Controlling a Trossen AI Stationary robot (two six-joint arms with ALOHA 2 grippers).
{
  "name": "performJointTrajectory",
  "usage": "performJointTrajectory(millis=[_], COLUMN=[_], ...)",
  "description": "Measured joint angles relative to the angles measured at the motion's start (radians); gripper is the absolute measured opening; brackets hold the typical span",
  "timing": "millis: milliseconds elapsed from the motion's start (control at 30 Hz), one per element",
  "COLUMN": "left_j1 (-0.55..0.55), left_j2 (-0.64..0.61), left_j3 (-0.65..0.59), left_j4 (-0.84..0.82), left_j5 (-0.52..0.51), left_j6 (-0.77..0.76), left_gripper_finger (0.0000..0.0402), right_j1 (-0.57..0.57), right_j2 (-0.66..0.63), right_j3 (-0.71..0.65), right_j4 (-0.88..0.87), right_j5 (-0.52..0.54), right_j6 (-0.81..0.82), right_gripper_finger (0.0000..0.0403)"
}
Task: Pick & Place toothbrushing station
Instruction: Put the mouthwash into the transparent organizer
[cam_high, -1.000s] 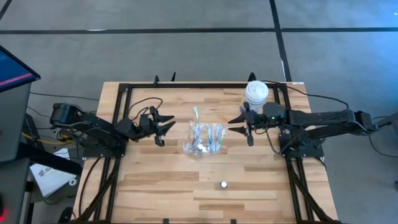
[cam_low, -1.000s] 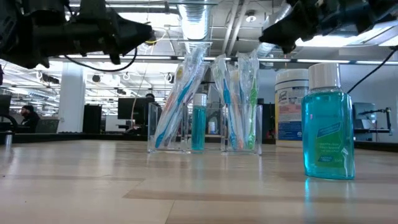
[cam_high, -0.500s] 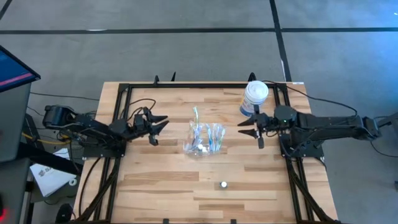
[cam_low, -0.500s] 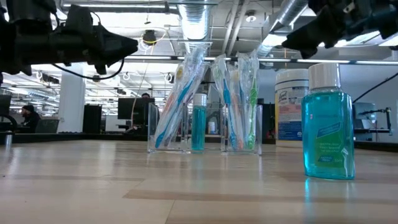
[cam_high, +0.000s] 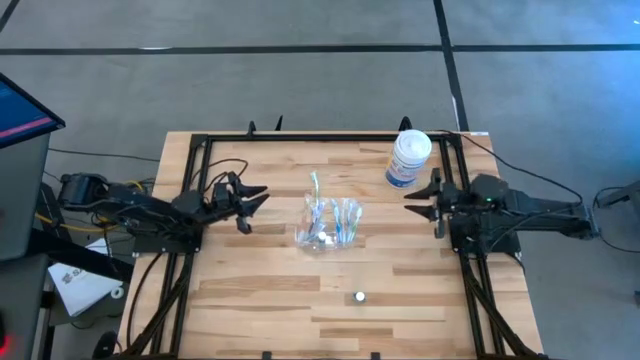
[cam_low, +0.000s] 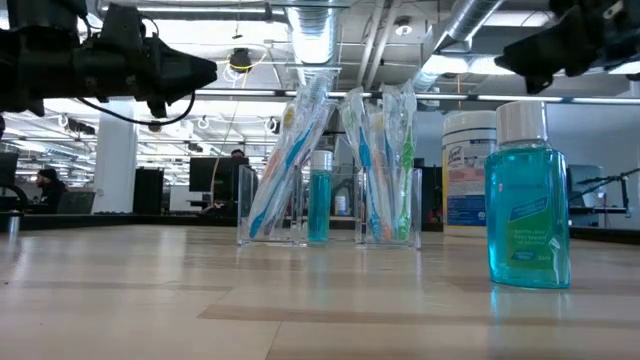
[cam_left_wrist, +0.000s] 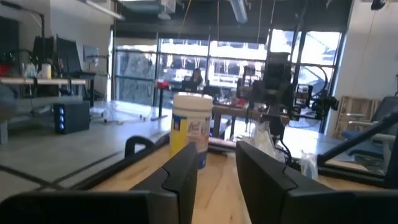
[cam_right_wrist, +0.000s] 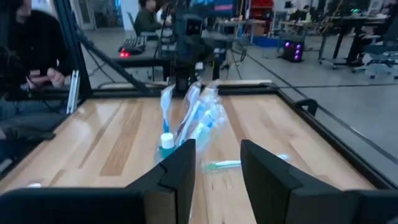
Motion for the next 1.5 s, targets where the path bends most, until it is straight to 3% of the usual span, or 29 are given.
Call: performJointTrajectory(millis=[233, 500, 700, 900, 1167, 1500], left_j1=[-0.007, -0.043, -0.078, -0.100, -0.122, -0.124], left_j2=[-0.172, -0.362, -0.458, -0.478, -0.475, -0.459], left_j3=[0.000, 0.000, 0.001, 0.001, 0.001, 0.001], left_j4=[-0.209, -0.354, -0.422, -0.545, -0.603, -0.750], left_j5=[0.004, 0.012, 0.020, 0.020, 0.037, -0.007], left_j6=[-0.045, -0.067, -0.053, -0.045, -0.043, -0.011], left_gripper_finger=[0.0104, 0.0104, 0.0104, 0.0104, 0.0104, 0.0104], right_j1=[0.001, 0.002, 0.003, 0.003, 0.045, 0.067], right_j2=[-0.217, -0.195, -0.221, -0.220, -0.220, -0.218], right_j3=[0.001, -0.048, -0.164, -0.219, -0.298, -0.298], right_j4=[-0.081, -0.049, 0.137, 0.203, 0.342, 0.229], right_j5=[0.010, 0.020, 0.017, -0.081, -0.079, -0.024], right_j6=[0.009, 0.033, 0.052, 0.108, 0.164, 0.117], right_gripper_finger=[0.0118, 0.0118, 0.0118, 0.0118, 0.0118, 0.0118])
